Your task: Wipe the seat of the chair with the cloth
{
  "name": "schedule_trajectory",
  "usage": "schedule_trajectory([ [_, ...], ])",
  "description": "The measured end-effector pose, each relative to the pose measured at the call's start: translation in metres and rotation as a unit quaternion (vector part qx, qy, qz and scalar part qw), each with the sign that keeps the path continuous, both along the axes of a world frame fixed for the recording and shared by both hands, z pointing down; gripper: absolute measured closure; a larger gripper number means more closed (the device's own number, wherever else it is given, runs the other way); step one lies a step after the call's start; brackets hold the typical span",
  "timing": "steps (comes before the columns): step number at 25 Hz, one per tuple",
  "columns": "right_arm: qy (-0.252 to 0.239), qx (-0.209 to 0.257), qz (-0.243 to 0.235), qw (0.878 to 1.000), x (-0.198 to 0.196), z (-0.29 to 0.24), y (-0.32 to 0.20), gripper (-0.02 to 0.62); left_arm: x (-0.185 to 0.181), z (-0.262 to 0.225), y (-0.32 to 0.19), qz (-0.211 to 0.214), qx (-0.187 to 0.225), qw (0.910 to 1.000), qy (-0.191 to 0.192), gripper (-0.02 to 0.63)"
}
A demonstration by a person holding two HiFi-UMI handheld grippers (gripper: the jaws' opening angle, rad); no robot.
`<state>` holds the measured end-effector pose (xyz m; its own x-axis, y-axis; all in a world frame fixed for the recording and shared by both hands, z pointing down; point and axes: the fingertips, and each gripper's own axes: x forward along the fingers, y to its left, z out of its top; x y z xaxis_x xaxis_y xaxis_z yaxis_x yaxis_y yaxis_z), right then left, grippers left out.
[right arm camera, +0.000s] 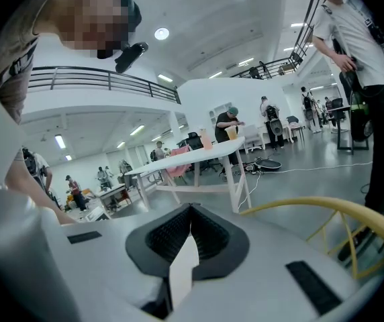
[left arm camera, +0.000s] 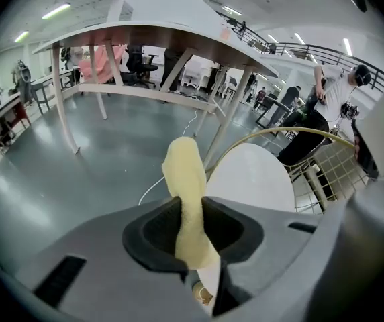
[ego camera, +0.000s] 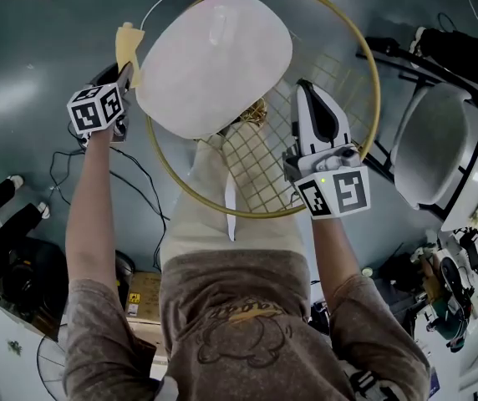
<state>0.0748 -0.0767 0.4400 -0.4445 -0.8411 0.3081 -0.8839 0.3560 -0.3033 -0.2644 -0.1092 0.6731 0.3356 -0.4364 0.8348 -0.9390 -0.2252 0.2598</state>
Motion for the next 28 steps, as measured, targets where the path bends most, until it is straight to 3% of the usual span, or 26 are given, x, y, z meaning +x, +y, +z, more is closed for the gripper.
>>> schedule_trajectory([
  [18,-0.001,-0.004,0.006,1.0,-0.002,-0.001,-0.002,0.572,0.059,0.017,0.027,0.08,-0.038,0.996,0.012,0.514],
  [28,-0.005,-0.004,0.009,1.0,0.0,-0.001,0.0,0.572,0.13,0.03,0.077,0.146,-0.074,0.9852,0.05,0.514],
])
